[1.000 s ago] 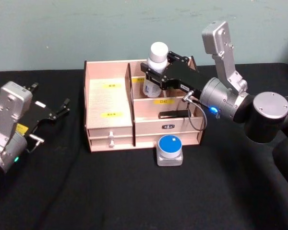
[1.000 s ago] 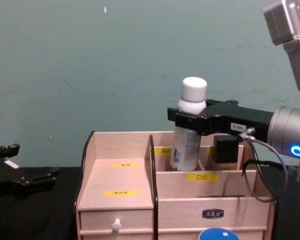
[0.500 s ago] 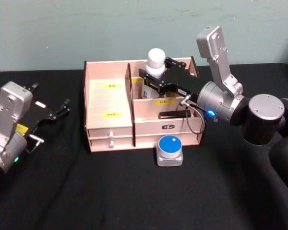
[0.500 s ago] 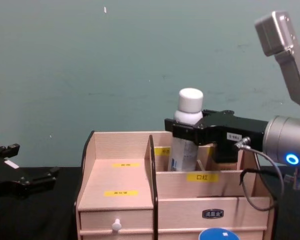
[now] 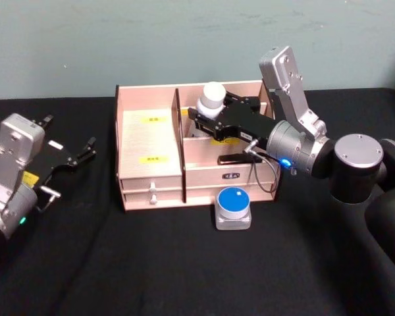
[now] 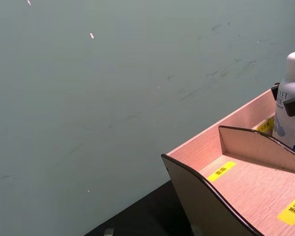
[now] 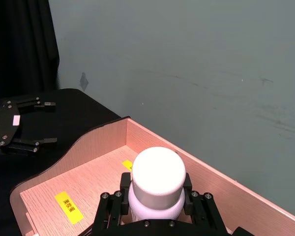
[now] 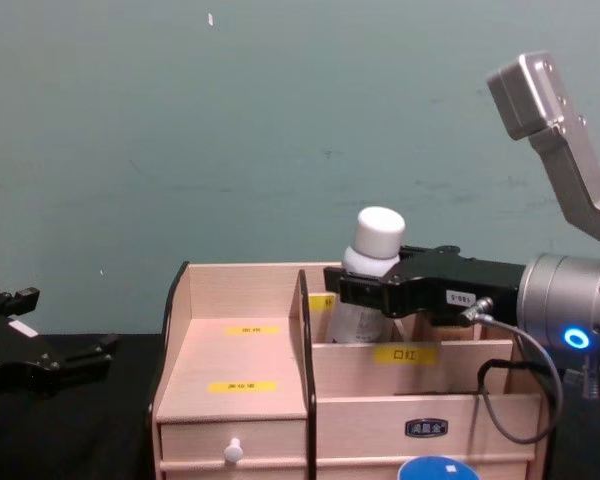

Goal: Pick up the facial cleanser and watermelon frost from the table and place them into the tiered storage box.

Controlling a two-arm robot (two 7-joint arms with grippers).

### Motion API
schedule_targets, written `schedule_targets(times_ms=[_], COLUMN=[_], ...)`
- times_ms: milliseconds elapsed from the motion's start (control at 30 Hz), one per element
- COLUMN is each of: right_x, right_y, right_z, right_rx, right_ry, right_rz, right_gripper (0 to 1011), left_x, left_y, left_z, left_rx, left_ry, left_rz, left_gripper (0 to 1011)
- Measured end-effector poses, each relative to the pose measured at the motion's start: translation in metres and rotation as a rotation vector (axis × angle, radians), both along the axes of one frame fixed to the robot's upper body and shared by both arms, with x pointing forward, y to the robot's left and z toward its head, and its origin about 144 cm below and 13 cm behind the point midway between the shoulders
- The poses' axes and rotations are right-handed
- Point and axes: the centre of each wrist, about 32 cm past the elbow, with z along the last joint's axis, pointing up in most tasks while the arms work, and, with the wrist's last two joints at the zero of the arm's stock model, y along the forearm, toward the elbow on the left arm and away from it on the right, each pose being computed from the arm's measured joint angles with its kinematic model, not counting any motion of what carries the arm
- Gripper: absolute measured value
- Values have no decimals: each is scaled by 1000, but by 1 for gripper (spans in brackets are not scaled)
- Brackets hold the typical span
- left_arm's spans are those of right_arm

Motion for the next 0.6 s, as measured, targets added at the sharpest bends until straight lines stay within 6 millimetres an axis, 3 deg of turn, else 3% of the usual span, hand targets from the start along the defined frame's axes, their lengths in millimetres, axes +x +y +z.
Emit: schedule_targets(times_ms=[433, 600], right_x=[0, 0], right_y=[0, -1], right_z=[0, 0], right_rx=[3, 4], right_ry=[-2, -3], right_rz=[0, 0], right_gripper=[596, 735], left_x=[0, 0], left_y=[0, 0], left_z=[0, 0], left_rx=[0, 0], left_ry=[0, 0], left_rz=[0, 0], left_gripper=[1010, 1010])
